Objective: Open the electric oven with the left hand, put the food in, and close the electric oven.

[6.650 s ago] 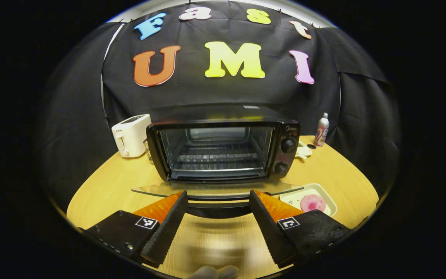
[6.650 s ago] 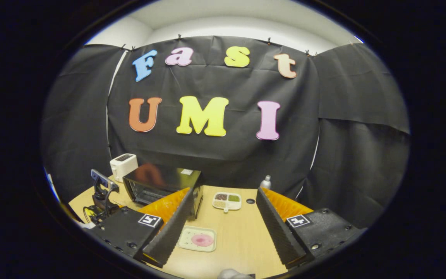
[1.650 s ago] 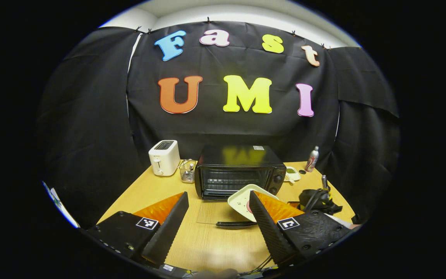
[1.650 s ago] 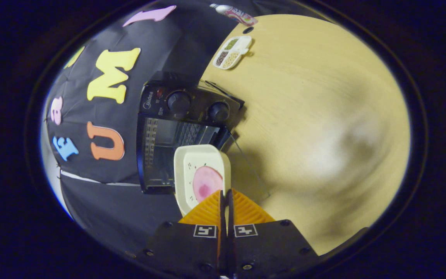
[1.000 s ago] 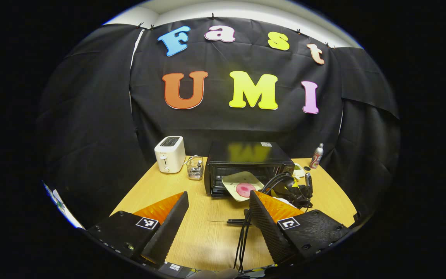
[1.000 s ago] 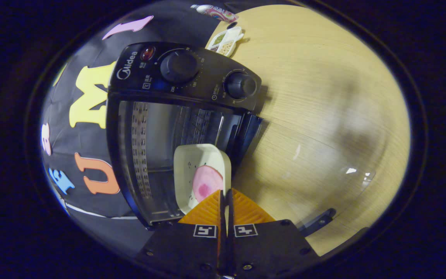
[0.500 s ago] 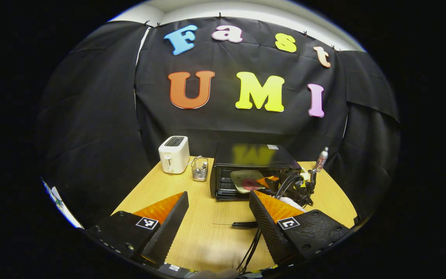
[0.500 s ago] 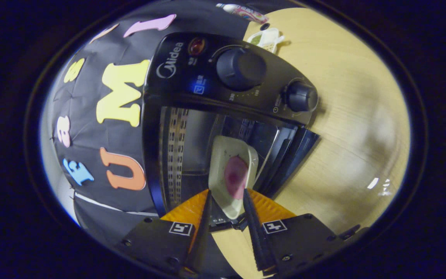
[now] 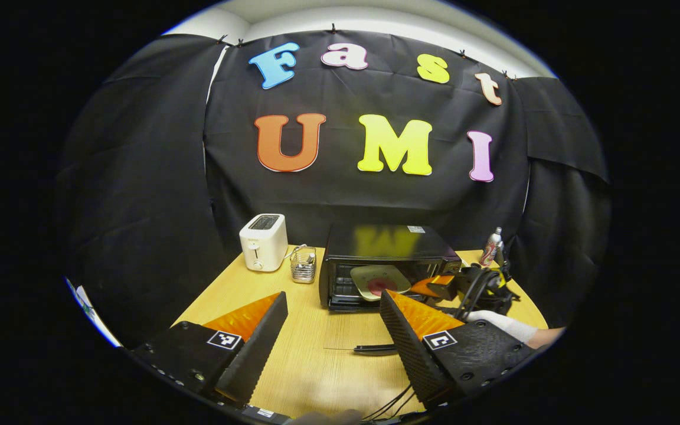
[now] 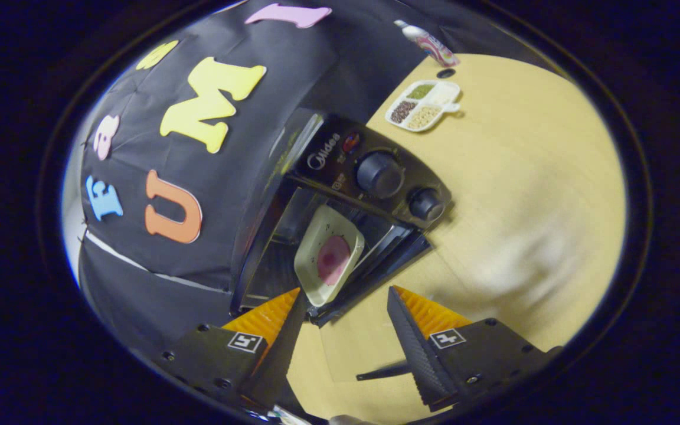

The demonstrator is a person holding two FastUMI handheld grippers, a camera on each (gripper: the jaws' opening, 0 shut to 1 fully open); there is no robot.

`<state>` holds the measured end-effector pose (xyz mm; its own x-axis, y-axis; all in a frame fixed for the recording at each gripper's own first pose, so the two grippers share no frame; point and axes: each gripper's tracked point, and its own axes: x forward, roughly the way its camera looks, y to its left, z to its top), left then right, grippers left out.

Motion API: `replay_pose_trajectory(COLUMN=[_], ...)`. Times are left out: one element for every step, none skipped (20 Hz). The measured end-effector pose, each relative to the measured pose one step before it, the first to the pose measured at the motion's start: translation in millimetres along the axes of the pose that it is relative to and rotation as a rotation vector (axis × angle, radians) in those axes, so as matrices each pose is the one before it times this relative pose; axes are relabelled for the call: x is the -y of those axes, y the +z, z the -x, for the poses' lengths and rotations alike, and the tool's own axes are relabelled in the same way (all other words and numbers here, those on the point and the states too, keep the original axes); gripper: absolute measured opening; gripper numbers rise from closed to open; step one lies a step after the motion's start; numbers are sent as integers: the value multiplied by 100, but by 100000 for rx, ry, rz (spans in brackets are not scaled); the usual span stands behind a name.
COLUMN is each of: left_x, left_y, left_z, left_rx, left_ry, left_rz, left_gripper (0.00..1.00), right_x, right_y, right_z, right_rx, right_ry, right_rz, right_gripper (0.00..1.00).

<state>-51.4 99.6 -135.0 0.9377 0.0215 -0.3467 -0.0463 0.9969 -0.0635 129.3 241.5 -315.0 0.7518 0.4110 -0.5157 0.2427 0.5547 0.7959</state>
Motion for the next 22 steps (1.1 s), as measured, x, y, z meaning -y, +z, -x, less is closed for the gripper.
replay_pose_trajectory(left_x=[142,237,128,185,197,231,255,164,207,36,217,323,348,265,337,489,296,284,340,429,231,389], left_y=[-129,-126,-162,-50,-64,-175,-251,-14,-235,-165,-209,-272,-467,-322,-579,-606,-572,-623,-786,-754,-790,-804], left_z=[-65,-102,-176,-62,56,-23,-255,-250,-152,-293,-212,-214,-286,-242,-230,-305,-128,-194,-263,-262,-238,-240], left_rx=[456,205,73,269,399,-80,-238,-115,-13,182,-130,428,-463,-210,-391,-416,-959,-530,-1070,-1422,-959,-1662], left_ry=[89,-602,-147,-413,-308,-496,-518,-289,-230,180,-226,-627,-498,-180,-541,-493,-322,-257,-242,-634,-283,-786], left_rz=[165,128,110,224,31,47,-209,-422,-757,-622,-1008,-404,-75,287,601,422,145,-17,-167,-136,-34,14], left_gripper=[95,96,96,96,96,96,95,96,95,100,95,96,96,95,96,95,96,96,96,96,95,96], right_x=[355,371,130,443,383,483,921,712,589,673,442,749,705,538,468,544,370,498,309,337,283,268], right_y=[636,728,473,483,532,668,685,592,290,527,607,639,617,604,650,600,706,641,425,696,333,351], right_z=[1326,1330,1388,1244,1155,1221,852,787,898,922,940,975,869,913,879,805,658,836,573,447,686,594], right_rx=[1340,2197,1571,1102,1383,2054,2715,1999,1549,2013,1705,2678,2101,2035,2116,1812,2147,1972,1141,1425,-54,764], right_ry=[-1722,-1408,-629,-1282,-850,-1018,-1059,-1146,-986,-1172,-847,-1931,-1190,-862,-1135,-943,-847,-1085,-797,-278,-866,-165], right_rz=[3756,3977,4750,5101,5016,4535,3873,4136,4150,4194,4432,3225,3898,4099,3431,4380,4238,4058,3700,2533,1770,2025], right_gripper=[90,90,82,82,84,92,92,92,90,92,92,92,92,92,92,92,95,95,92,95,94,94])
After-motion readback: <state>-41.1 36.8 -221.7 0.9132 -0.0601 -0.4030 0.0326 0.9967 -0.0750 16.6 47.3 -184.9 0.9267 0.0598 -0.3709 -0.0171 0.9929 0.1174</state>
